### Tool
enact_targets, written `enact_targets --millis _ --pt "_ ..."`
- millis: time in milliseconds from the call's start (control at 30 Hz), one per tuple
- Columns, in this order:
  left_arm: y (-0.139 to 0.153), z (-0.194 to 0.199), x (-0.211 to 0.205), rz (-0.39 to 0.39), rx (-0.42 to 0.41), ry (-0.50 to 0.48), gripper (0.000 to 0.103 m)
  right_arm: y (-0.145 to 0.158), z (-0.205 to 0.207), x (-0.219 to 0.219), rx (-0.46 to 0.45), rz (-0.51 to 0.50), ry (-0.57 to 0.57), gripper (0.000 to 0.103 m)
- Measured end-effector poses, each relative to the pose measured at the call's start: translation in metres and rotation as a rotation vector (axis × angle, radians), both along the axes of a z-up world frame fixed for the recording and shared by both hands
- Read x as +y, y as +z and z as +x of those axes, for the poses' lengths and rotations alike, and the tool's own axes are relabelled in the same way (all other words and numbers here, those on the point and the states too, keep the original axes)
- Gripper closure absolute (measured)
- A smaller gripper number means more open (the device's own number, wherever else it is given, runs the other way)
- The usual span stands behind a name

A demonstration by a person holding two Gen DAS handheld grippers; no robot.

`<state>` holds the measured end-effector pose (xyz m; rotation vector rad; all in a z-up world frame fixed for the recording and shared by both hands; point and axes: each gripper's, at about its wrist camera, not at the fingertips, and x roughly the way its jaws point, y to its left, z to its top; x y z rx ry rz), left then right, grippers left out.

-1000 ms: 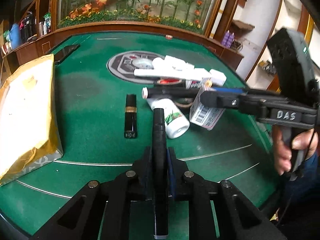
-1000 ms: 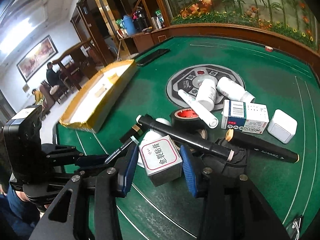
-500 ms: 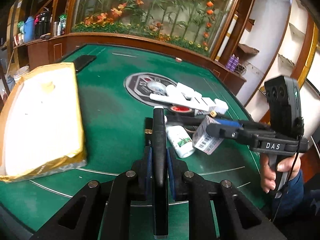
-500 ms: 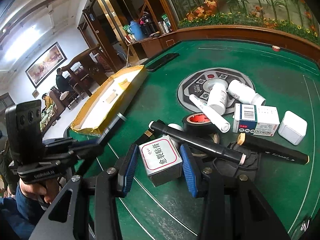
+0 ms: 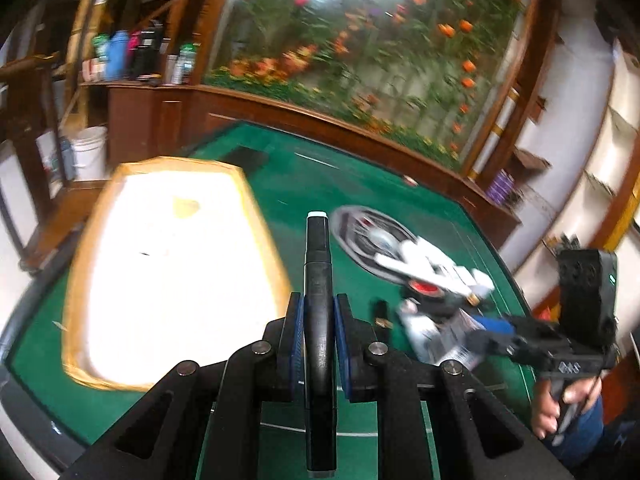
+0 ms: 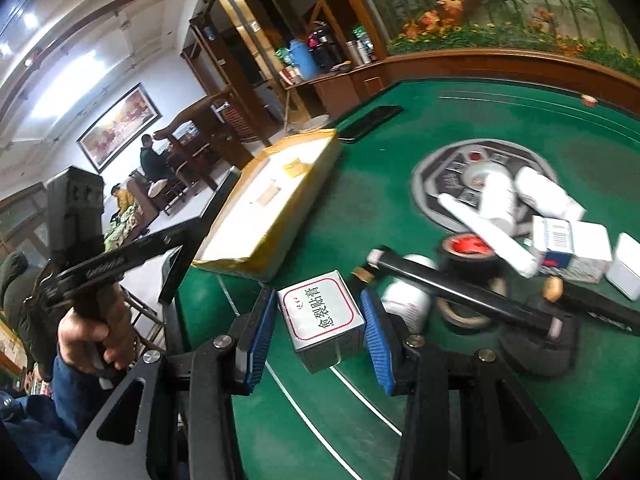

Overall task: Organize rigid objects
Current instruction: 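Carry the marker and box into the tray and open both grippers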

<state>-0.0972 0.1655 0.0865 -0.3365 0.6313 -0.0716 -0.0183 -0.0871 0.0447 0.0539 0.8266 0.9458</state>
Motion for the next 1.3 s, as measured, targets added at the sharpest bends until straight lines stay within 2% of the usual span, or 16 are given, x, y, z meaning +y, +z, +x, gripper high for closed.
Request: enact_targets --millis 267,533,800,1000,1233,1300 --pt "-0.016 0.006 0.064 -0.027 0.008 0.184 0.088 0.023 0.008 0.077 0.01 -0.007 0.043 0.061" --pt "-0.046 0.027 0.112 -0.012 0.07 0.323 0.088 0.015 0.033 0.167 0.013 -0.097 0.022 0.061" --pt "-0.06 0.044 0.131 -0.042 0.115 0.346 0.088 -0.015 0.074 0.233 0.07 -0.218 -0.031 0.061" --pt "-0.064 0.049 0.129 -0.028 0.131 0.337 0.088 -0.023 0.093 0.252 0.088 -0.238 -0.065 0.061" --pt "-0.067 0.052 0.13 -0.018 0.142 0.332 0.088 -0.029 0.125 0.268 0.214 -0.245 -0.055 0.061" --pt "-0.066 0.054 0.131 -0.022 0.144 0.334 0.088 -0.027 0.134 0.274 0.213 -0.246 -0.07 0.061"
